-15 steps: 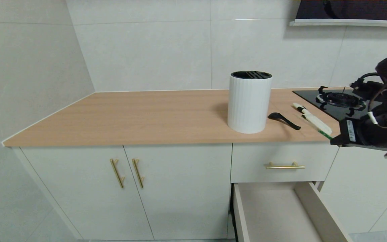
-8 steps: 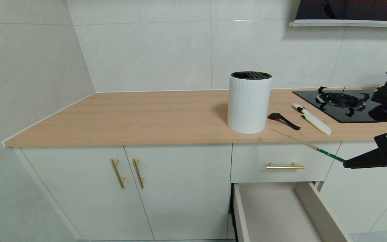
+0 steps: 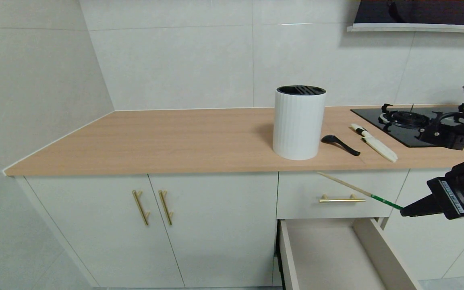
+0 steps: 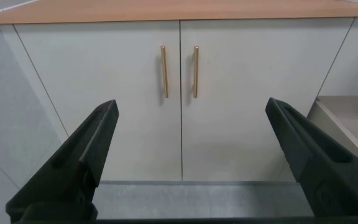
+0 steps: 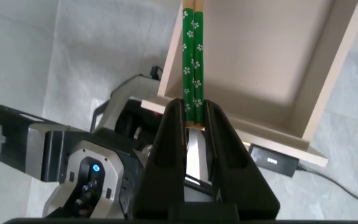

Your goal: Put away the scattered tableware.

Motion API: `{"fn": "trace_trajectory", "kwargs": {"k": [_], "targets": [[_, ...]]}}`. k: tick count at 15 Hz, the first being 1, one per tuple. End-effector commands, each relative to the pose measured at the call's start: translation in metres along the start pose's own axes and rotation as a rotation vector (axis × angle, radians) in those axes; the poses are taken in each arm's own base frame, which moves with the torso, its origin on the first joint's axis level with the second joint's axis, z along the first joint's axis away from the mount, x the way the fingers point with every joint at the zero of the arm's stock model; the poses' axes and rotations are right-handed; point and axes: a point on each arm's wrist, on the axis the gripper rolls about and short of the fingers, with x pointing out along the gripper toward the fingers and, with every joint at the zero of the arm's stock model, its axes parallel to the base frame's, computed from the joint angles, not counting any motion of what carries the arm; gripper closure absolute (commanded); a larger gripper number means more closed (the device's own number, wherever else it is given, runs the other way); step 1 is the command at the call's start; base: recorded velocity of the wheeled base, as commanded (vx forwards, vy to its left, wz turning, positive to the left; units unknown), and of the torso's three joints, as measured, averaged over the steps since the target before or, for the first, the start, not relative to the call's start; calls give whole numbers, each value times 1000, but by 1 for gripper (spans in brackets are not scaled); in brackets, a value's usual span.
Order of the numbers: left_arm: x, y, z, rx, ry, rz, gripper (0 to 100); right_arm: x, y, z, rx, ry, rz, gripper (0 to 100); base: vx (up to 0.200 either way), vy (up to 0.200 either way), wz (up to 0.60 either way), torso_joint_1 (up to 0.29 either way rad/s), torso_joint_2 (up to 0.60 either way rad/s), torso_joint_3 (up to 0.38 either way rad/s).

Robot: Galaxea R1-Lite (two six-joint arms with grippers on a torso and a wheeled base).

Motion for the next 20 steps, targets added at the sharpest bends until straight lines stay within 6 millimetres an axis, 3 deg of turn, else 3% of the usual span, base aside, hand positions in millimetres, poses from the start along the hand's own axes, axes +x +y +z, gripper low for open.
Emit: {"fn": "trace_trajectory", "kwargs": {"k": [1,6,20], "targets": [[0,0,0,0,0,1,0,12,1,1,-3,43,2,100,0,0,0,0,0,0],[0,0,0,0,0,1,0,17,1,1,-7,59,4,100,0,0,0,-57,148,87],[0,0,0,0,1,1,0,29,0,4,-2,97,1,100,0,0,0,-131,421,282]]}}
